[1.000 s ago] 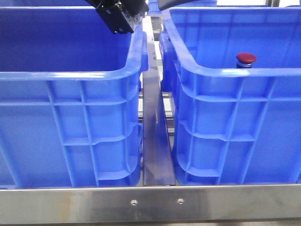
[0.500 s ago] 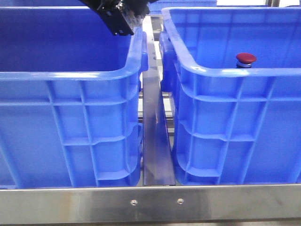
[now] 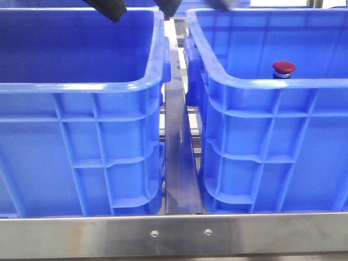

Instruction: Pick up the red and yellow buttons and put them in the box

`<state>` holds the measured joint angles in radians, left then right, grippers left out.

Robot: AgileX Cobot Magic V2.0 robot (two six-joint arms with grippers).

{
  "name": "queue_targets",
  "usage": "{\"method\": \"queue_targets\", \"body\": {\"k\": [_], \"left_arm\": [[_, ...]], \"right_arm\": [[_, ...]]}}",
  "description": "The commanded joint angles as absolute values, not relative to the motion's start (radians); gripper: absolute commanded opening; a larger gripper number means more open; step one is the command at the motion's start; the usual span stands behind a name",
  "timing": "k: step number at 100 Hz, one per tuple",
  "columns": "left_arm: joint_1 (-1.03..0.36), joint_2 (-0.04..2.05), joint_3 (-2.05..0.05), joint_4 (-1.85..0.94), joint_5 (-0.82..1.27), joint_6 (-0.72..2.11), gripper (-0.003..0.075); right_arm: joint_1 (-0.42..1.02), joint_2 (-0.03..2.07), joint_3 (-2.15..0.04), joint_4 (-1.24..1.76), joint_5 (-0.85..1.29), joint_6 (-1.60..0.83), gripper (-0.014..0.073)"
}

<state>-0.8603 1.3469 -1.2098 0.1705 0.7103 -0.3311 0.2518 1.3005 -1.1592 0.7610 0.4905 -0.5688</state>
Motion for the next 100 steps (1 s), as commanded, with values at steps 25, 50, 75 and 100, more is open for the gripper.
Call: {"method": "queue_targets", "body": {"k": [25, 50, 75, 100], "left_arm": [[-0.868, 1.317, -1.238, 0.173, 0.65, -0.334, 0.0483], [-0.868, 1.317, -1.238, 0.173, 0.664, -0.334, 0.0483], [-0.868, 1.317, -1.238, 0.173, 0.664, -0.334, 0.0483], [-0.868, 1.317, -1.238, 0.173, 0.664, -0.334, 0.0482]], "right_arm": [[0.168, 1.226, -0.964, 0.567, 0.083, -0.583, 0.0188], [0.07, 1.256, -0.849, 0.582, -0.185, -0.582, 0.0188], [0.008, 1.377, -0.849, 0.583, -0.287, -0.582, 0.0188], [-0.002, 1.5, -0.893, 0.583, -0.37, -0.582, 0.0188]]}}
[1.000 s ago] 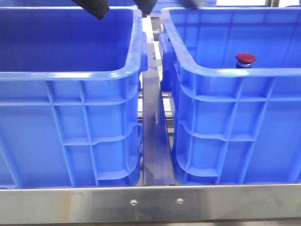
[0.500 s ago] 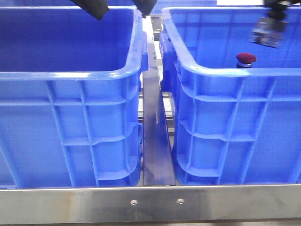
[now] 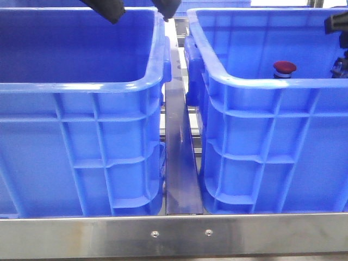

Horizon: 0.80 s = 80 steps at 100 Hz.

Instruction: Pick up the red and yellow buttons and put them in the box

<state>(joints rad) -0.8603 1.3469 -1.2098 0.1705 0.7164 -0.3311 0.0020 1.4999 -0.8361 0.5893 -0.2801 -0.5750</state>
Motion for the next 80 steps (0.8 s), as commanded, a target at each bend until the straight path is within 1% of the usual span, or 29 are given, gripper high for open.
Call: {"method": "queue_targets", "body": {"k": [1, 32, 67, 72, 75, 79, 80], "left_arm": [[-0.868, 1.317, -1.238, 0.173, 0.664, -0.334, 0.0482], [-0.868, 1.317, -1.238, 0.173, 0.658, -0.334, 0.0482], [-0.868, 1.317, -1.238, 0.173, 0.641, -0.334, 0.0482], [-0.868, 1.317, -1.238, 0.173, 0.641, -0.334, 0.0482], [-0.868, 1.317, -1.238, 0.173, 0.641, -0.334, 0.0482], [-0.868, 1.317, -1.238, 0.173, 0.641, -0.334, 0.0482], [-0.868, 1.317, -1.238, 0.173, 0.641, -0.334, 0.0482]], "right_arm": [[-0.002, 1.503, -0.899, 0.583, -0.37, -0.582, 0.0188], [-0.051, 1.659, -1.011, 0.583, -0.355, -0.582, 0.0188], [-0.054, 1.74, -1.069, 0.583, -0.32, -0.582, 0.0194], [-0.054, 1.74, -1.069, 0.583, -0.314, -0.582, 0.0214], [-0.054, 1.74, -1.069, 0.583, -0.314, -0.582, 0.0238], [-0.054, 1.74, -1.069, 0.583, -0.312, -0.582, 0.0295], [-0.054, 1.74, -1.069, 0.583, -0.312, -0.582, 0.0295]]}}
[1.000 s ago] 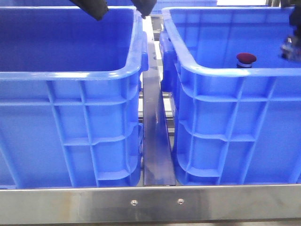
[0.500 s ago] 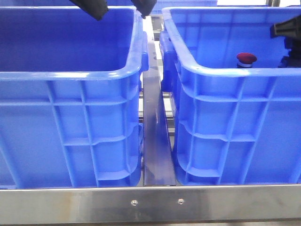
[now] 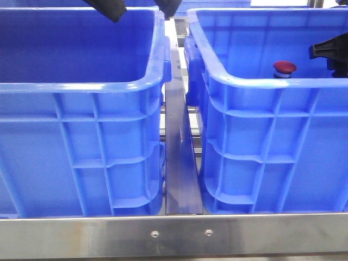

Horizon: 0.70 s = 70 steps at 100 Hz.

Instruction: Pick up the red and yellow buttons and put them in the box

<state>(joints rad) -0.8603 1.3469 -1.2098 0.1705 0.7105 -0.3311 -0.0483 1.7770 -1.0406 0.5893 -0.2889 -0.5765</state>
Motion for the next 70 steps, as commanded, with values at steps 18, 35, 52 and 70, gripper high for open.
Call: {"method": "queue_targets", "body": {"k": [18, 35, 52, 70], "left_arm": [[-0.868, 1.317, -1.238, 0.173, 0.641, -0.334, 0.0482], [-0.868, 1.317, -1.238, 0.173, 0.641, -0.334, 0.0482], [-0.868, 1.317, -1.238, 0.173, 0.641, -0.334, 0.0482], [-0.868, 1.317, -1.238, 0.173, 0.641, -0.334, 0.0482]], "right_arm": [[-0.054, 1.739, -1.069, 0.583, -0.293, -0.582, 0.0502], [-0.054, 1.733, -1.069, 0.583, -0.286, -0.582, 0.051], [-0.054, 1.688, -1.069, 0.583, -0.284, -0.582, 0.051], [-0.054, 1.597, -1.064, 0.583, -0.25, -0.582, 0.051]]}}
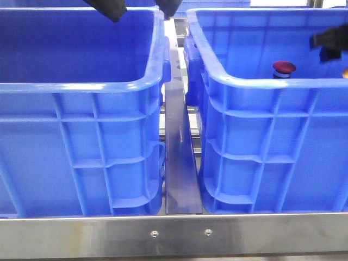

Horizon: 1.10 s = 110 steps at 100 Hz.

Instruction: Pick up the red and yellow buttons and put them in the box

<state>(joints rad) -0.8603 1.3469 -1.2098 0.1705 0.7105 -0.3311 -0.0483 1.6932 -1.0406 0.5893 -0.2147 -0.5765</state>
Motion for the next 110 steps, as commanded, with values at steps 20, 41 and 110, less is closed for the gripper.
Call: {"method": "queue_targets", "body": {"k": [20, 41, 110], "left_arm": [[-0.866, 1.317, -1.238, 0.173, 0.639, -0.334, 0.0479], [-0.866, 1.313, -1.238, 0.235, 0.641, -0.388, 0.0416], [-0.541, 1.144, -1.225, 0.438, 0.742, -0.549, -0.002]], "right_arm": [[-0.054, 1.484, -1.064, 0.583, -0.122, -0.582, 0.0505], [-0.054, 1.377, -1.051, 0.582, 0.008, -0.582, 0.0401], [-0.054, 0.913, -0.787, 0.583, 0.153, -0.582, -0.0074]]}}
